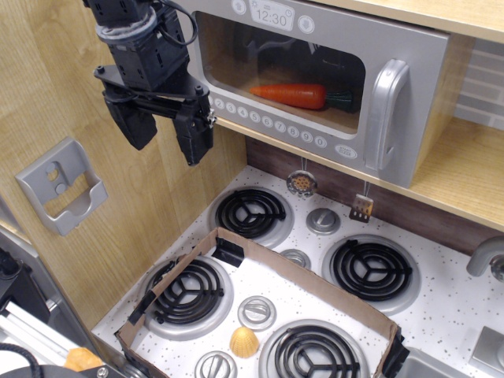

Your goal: Open microwave

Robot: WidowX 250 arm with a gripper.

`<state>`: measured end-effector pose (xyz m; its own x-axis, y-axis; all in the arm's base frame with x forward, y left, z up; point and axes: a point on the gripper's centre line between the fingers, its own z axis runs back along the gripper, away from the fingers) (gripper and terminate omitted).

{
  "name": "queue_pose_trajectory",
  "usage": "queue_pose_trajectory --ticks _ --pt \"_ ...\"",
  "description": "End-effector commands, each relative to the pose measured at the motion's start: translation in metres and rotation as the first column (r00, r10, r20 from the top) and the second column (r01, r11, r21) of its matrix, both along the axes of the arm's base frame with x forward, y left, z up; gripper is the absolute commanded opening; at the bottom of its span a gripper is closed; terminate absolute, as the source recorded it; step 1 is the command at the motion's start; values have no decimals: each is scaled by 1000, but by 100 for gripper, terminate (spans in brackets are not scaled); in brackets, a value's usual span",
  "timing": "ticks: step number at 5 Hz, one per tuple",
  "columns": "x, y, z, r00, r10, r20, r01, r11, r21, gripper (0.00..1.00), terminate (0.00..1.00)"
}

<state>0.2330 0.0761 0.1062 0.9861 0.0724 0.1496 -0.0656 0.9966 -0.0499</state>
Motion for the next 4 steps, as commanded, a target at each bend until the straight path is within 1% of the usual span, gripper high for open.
queue_pose_trajectory --ticks 1,2,3,4 --pt "0 0 0 1000 0 0 0 1000 0 100 0" --pt "16 -27 1 998 55 25 -56 998 15 100 0" --pt "30 -47 -3 996 36 85 -37 999 10 100 0" --pt "46 -68 -10 995 1 103 1 1000 -17 100 0"
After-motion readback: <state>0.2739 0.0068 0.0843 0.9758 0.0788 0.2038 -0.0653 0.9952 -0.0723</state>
